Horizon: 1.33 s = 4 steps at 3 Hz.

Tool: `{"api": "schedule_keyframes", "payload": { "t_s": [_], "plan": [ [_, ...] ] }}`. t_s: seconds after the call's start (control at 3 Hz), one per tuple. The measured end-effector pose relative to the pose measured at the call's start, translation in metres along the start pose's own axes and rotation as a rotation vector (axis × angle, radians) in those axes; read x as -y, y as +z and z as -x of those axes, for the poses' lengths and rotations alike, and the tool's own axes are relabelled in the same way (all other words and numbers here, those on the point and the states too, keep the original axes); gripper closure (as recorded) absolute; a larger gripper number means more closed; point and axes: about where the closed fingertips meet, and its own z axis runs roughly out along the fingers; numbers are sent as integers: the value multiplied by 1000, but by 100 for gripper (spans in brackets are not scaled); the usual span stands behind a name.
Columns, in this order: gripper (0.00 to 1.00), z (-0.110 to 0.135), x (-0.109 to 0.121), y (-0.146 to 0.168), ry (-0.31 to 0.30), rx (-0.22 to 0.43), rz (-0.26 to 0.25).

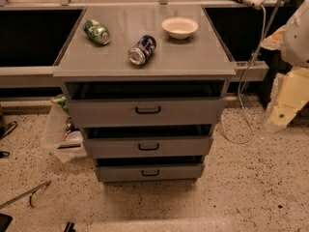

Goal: Open top drawer

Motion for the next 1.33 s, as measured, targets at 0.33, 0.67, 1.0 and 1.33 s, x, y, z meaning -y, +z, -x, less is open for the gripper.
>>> {"api": "schedule_keyframes", "payload": {
  "t_s": [0.33, 0.67, 1.0, 1.33],
  "plan": [
    [0, 1, 0, -1, -1, 3, -7],
    [0, -6, 0, 24, 0, 39, -17],
    [0, -20, -15, 100, 0, 129, 33],
    [0, -14, -26, 177, 0, 246, 71]
  ]
}}
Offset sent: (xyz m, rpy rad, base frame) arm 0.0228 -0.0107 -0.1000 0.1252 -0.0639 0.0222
